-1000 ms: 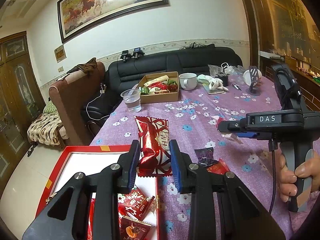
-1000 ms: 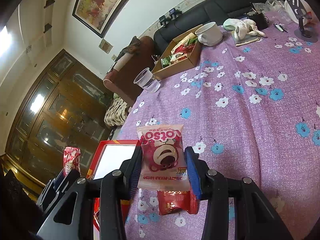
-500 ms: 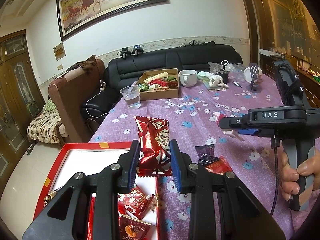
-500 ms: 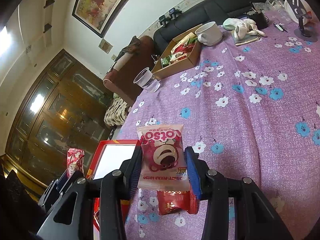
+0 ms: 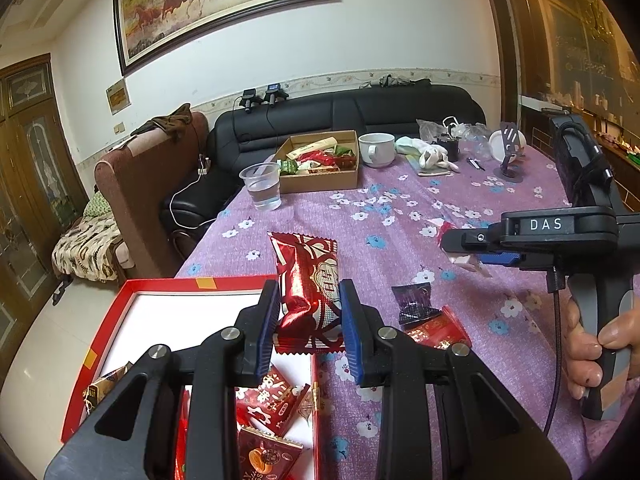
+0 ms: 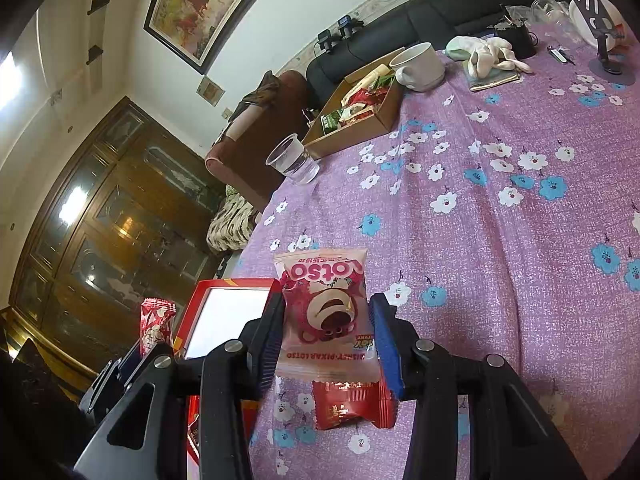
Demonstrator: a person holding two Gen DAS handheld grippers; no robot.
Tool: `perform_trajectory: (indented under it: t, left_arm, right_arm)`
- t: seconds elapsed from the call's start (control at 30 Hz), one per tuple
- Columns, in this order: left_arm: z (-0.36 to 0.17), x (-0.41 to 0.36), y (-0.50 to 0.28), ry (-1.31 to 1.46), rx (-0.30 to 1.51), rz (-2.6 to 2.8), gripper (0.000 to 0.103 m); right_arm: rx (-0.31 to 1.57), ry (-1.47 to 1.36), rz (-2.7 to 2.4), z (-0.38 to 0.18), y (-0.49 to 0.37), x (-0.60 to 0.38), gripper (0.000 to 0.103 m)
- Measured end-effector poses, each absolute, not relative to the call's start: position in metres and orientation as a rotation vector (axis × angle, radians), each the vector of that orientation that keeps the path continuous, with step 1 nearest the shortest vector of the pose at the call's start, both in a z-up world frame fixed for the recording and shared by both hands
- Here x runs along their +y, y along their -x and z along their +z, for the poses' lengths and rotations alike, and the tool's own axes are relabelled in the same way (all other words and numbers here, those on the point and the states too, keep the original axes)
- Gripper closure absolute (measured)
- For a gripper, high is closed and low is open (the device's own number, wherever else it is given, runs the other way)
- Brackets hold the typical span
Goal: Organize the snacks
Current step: 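Carry both packets over the tray and open both tools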
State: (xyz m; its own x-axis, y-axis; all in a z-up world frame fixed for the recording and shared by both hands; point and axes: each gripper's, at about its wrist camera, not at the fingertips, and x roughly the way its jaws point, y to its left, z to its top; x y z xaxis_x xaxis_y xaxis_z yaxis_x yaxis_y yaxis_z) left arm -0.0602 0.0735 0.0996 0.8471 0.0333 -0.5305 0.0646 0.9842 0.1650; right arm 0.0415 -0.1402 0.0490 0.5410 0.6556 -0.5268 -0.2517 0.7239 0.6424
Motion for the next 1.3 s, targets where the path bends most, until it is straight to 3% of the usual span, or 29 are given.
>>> perform_trajectory:
  t: [0.37, 0.73, 1.3]
  left_arm:
    - [0.097, 0.085, 0.057, -0.157, 0.573, -0.021, 0.076]
    - [0.096, 0.15, 0.064, -0.094, 0.571, 0.062, 0.076]
    - [0.072, 0.234, 0.07, 0.028, 0.623, 0.152, 0.076]
  right_arm:
    - [0.847, -0.539, 0.578, 0.046, -0.043, -0.137, 0.059]
    - [0.877, -0.574, 0.65, 0.045, -0.037, -0.114, 0.06]
    - [1.013, -0.449, 0.842, 0.037, -0.024, 0.038, 0.059]
